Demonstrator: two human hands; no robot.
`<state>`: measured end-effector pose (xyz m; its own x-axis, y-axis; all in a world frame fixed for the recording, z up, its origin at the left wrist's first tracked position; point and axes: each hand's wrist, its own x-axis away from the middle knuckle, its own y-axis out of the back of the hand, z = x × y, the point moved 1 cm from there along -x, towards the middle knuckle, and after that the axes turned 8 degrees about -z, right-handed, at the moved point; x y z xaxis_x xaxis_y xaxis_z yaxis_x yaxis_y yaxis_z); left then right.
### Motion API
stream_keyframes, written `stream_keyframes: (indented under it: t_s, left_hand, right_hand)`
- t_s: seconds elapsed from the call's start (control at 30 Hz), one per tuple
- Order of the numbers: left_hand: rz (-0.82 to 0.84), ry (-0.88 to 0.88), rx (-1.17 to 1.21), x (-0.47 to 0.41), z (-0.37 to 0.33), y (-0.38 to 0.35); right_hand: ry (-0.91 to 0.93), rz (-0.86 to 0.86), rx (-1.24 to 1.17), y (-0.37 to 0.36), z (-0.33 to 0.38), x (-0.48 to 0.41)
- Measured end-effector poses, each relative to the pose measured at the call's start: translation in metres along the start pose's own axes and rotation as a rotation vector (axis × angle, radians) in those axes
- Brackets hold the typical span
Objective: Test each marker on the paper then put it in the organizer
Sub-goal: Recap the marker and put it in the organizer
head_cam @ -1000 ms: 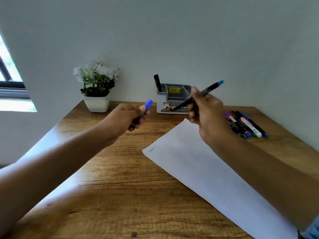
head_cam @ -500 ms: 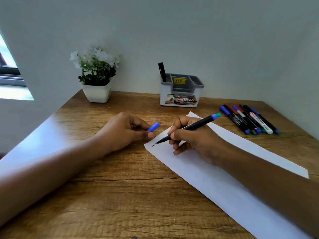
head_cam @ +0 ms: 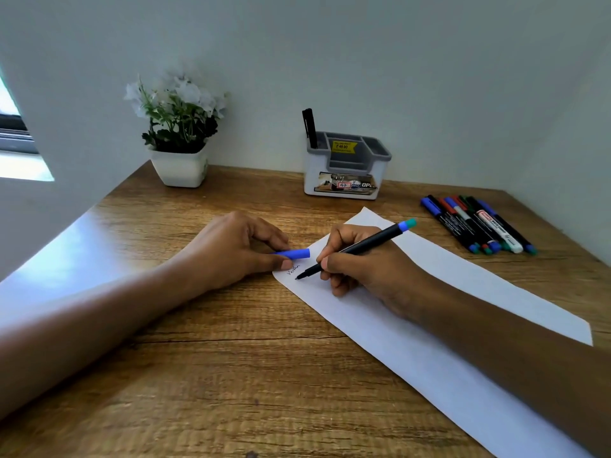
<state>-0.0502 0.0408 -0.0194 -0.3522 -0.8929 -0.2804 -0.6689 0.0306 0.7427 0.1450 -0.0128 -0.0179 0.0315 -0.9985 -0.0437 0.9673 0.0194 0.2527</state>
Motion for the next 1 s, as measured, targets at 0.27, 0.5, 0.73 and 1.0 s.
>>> stream_keyframes:
  t_s: [0.27, 0.5, 0.73, 1.0]
  left_hand:
    - [-0.001, -0.001, -0.009, -0.0014, -0.0013, -0.0008]
    - [0.006, 0.005, 0.000, -0.0005, -0.0007, -0.0005]
    - [0.008, 0.004, -0.001, -0.0001, -0.0020, -0.0001]
    - [0.013, 0.007, 0.012, -0.0001, -0.0018, -0.0003]
  right_hand:
    - [-0.014, -0.043, 0.001, 0.0008, -0.0009, -0.0013]
    - [-0.029, -0.038, -0.002, 0.0007, 0.0005, -0.0013]
    - [-0.034, -0.067, -0.014, 0.0004, 0.0001, -0.0021]
    - [-0.046, -0.089, -0.022, 0.0002, 0.0003, -0.0021]
